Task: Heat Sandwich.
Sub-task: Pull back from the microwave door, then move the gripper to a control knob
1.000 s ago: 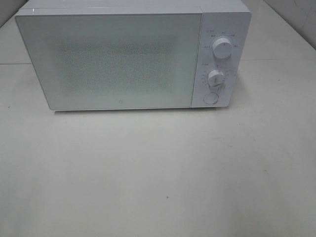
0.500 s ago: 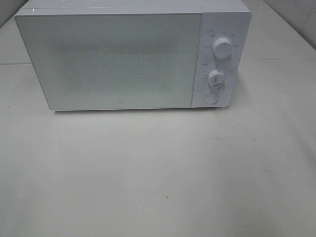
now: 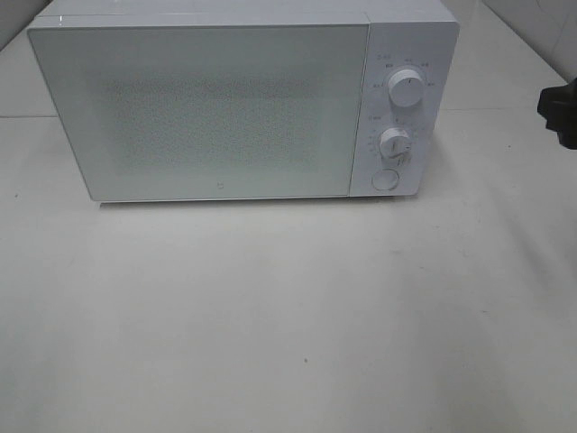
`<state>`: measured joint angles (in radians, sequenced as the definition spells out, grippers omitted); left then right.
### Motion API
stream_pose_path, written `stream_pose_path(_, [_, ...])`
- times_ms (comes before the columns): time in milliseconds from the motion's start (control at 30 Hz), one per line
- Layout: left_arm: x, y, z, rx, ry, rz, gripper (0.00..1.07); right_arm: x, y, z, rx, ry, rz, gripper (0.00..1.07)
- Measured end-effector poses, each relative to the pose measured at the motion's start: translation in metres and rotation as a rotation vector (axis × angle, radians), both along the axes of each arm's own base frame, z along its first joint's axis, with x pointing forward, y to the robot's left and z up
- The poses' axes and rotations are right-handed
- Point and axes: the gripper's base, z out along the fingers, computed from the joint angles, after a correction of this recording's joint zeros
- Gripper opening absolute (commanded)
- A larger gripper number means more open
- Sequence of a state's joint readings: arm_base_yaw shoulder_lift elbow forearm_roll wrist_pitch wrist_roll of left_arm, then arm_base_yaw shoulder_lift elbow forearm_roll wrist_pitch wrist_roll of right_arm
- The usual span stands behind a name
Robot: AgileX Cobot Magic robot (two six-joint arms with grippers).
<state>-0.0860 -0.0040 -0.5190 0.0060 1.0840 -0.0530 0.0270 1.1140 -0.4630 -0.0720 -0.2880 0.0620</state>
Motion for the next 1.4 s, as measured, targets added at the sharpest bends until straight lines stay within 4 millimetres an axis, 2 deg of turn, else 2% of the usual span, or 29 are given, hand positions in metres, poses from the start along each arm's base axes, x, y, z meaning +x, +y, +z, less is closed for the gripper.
stream_pose_path(33, [0.0, 0.0, 0.0, 0.0, 0.0, 0.0, 0.98, 0.002, 0.0, -0.008, 0.003, -0.016, 0.004, 0.75])
stream_pose_path(333, [0.0, 0.0, 0.0, 0.0, 0.0, 0.0, 0.98, 0.003, 0.004, -0.031, 0.015, -0.11, -0.003, 0.75])
stream_pose_path(400, [0.0, 0.0, 0.0, 0.0, 0.0, 0.0, 0.98, 0.003, 0.013, -0.04, -0.011, -0.145, 0.012, 0.75])
stream_pose_path(667, [0.0, 0.0, 0.0, -0.005, 0.0, -0.003, 0.98, 0.003, 0.037, -0.053, -0.053, -0.216, 0.036, 0.75])
stream_pose_path(867, [0.0, 0.0, 0.0, -0.005, 0.0, -0.003, 0.98, 0.003, 0.057, -0.066, -0.039, -0.212, 0.052, 0.75])
stream_pose_path(1067, [0.0, 0.0, 0.0, -0.005, 0.0, -0.003, 0.98, 0.002, 0.067, -0.076, -0.028, -0.217, 0.012, 0.75])
stream_pose_path(1400, [0.0, 0.0, 0.0, -0.005, 0.0, -0.003, 0.98, -0.01, 0.09, -0.097, -0.025, -0.139, -0.011, 0.75])
